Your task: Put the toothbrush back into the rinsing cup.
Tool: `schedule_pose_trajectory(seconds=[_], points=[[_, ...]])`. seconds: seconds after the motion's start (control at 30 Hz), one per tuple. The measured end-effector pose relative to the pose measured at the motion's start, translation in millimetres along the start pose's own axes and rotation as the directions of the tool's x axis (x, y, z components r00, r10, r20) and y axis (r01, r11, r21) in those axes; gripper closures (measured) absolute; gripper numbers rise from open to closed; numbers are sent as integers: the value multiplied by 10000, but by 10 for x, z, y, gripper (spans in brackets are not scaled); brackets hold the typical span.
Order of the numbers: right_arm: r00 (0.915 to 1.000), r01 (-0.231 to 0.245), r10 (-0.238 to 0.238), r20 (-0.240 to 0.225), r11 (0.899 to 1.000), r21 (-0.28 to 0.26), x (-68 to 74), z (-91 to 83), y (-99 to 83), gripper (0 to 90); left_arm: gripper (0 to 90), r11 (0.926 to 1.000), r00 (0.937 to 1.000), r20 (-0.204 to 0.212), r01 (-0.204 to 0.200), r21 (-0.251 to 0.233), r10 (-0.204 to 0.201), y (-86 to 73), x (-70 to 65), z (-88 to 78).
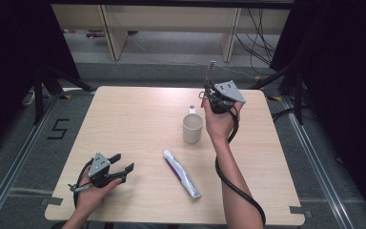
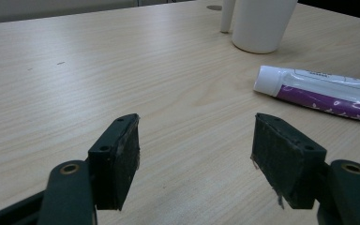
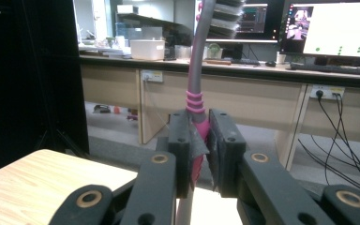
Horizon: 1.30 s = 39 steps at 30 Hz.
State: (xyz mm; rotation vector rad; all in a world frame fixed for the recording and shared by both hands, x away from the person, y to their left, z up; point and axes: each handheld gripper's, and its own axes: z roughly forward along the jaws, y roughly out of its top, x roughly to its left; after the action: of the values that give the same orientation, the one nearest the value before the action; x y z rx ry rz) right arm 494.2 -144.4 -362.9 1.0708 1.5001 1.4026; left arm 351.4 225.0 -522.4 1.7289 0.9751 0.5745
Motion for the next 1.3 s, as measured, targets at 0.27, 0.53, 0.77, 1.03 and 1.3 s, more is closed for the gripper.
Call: schedule_pose_trajectory(seconds=[0.27, 0.53, 0.77, 1.03, 1.3], points=[[10000, 65, -65, -23, 9999, -122, 33, 67, 9, 806, 318, 10000, 10000, 29, 17, -36, -17, -1, 1, 0], [10000, 48, -49, -77, 9999, -152, 59, 138, -8, 806, 318, 10000, 10000, 18, -11, -15, 11, -1, -1, 0], [9999, 30, -30, -169, 10000, -16, 105, 199, -14, 806, 319, 10000, 10000, 27, -13, -12, 13, -1, 0, 0], [9998, 175, -175, -121, 9998, 3, 125, 269, -15, 806, 319, 10000, 10000, 41, -12, -10, 12, 0, -2, 0], [9996, 183, -177, -221, 9995, 250, 135, 342, -63, 806, 319, 10000, 10000, 50, -25, -17, 25, -1, 0, -1]])
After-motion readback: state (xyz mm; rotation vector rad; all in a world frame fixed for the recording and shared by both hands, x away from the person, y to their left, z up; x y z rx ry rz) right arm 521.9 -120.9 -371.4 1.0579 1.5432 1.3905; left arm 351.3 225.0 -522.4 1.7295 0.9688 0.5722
